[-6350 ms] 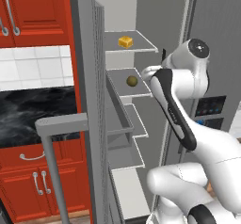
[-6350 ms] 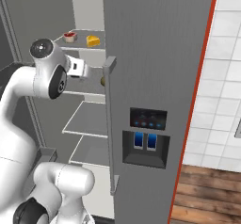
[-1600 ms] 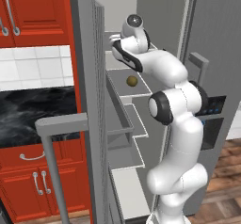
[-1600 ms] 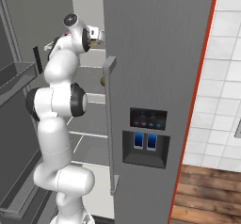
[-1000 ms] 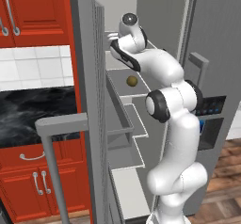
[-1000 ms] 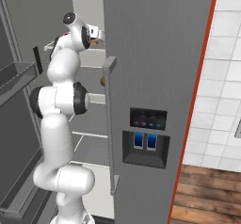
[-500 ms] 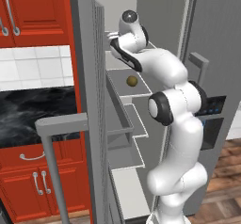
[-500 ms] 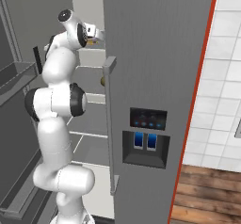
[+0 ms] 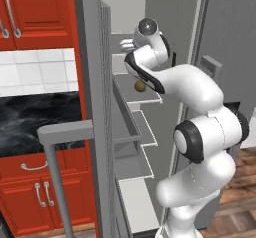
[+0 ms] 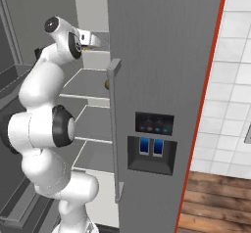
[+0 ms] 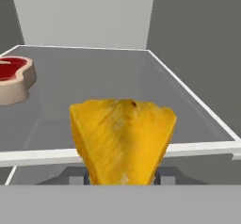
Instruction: Take the cheese, steak, and potato from the fridge and place them on the plate on the dining counter to create an appetizer plate.
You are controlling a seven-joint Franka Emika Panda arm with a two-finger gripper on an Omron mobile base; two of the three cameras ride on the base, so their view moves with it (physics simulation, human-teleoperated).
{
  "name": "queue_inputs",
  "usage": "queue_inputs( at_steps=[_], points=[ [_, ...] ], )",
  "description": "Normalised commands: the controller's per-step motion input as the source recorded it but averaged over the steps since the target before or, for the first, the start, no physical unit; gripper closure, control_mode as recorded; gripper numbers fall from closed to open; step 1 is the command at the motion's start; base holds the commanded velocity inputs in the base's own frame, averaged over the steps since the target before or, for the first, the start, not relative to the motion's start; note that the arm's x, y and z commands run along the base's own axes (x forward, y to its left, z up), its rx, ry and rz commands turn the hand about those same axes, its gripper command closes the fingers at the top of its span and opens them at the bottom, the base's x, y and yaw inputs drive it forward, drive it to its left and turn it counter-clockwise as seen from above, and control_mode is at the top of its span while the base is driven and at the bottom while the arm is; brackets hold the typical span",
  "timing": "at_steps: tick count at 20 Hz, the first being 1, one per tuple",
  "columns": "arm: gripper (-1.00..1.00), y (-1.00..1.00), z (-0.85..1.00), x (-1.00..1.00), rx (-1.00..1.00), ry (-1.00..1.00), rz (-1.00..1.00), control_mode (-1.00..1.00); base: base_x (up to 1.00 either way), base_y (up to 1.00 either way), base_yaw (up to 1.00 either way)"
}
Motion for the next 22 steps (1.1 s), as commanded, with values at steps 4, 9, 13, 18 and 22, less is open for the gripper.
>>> queue_inputs(
  at_steps=[4, 9, 13, 18, 22],
  points=[
    [1.00, -0.28, 0.00, -1.00, 0.00, -0.07, 0.00, -1.00, 0.00, 0.00, 0.00],
    [1.00, -0.31, 0.09, -1.00, 0.00, -0.05, 0.00, -1.00, 0.00, 0.00, 0.00],
    [1.00, -0.17, 0.05, -1.00, 0.00, -0.05, 0.02, -1.00, 0.00, 0.00, 0.00],
    [1.00, -0.10, 0.00, -0.60, 0.00, -0.02, 0.02, 1.00, -0.40, -0.09, 0.02],
    [1.00, 0.00, 0.00, 0.00, 0.00, 0.00, 0.00, 1.00, -1.00, -0.26, 0.07]
  ],
)
